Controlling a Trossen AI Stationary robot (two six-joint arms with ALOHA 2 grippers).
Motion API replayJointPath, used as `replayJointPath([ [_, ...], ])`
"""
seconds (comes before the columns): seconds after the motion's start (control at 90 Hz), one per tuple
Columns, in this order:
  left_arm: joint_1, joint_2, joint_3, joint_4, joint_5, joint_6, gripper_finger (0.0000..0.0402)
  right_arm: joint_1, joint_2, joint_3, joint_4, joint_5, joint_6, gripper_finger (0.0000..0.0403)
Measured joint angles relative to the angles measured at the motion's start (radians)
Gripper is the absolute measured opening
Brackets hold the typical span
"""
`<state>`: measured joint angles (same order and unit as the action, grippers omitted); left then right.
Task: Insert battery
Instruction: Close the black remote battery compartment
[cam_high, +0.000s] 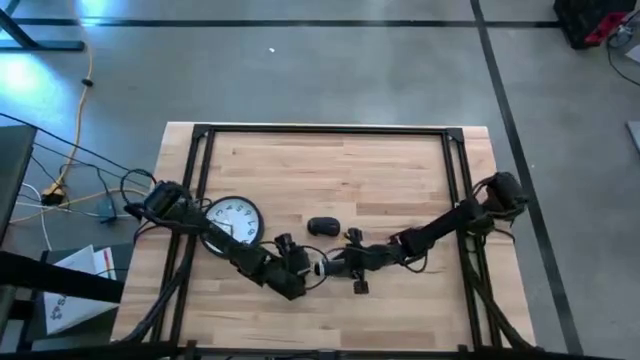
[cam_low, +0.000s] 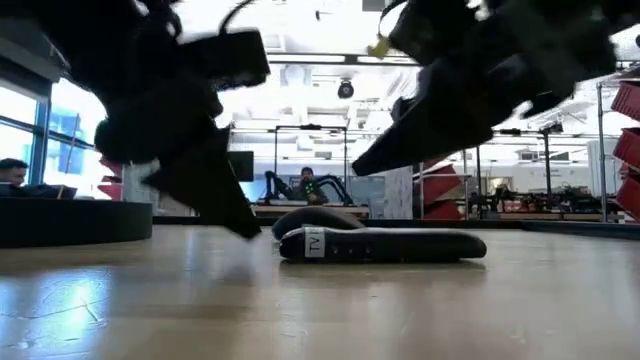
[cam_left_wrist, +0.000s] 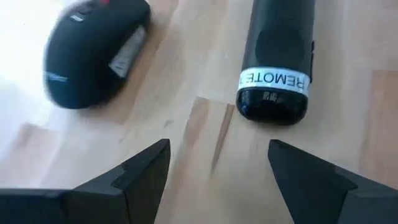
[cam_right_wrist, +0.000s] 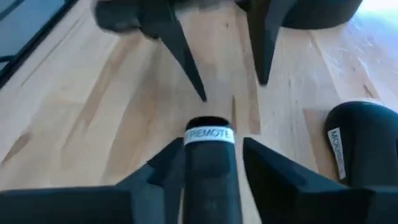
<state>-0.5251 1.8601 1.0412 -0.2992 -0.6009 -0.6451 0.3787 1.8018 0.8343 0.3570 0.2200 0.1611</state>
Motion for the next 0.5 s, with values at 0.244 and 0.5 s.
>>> replayJointPath([
  [0.244,-0.069,-0.140,0.000,-0.230,-0.108,-0.143,0.0257,-0.028,0.137,0.257,-0.336,-0.059,-0.006,0.0194],
  [0.5,-0.151,-0.235,0.000,-0.350,-0.166,-0.266,0.0257,-0.032,0.209,0.377,-0.450,-0.117,-0.024,0.0214],
])
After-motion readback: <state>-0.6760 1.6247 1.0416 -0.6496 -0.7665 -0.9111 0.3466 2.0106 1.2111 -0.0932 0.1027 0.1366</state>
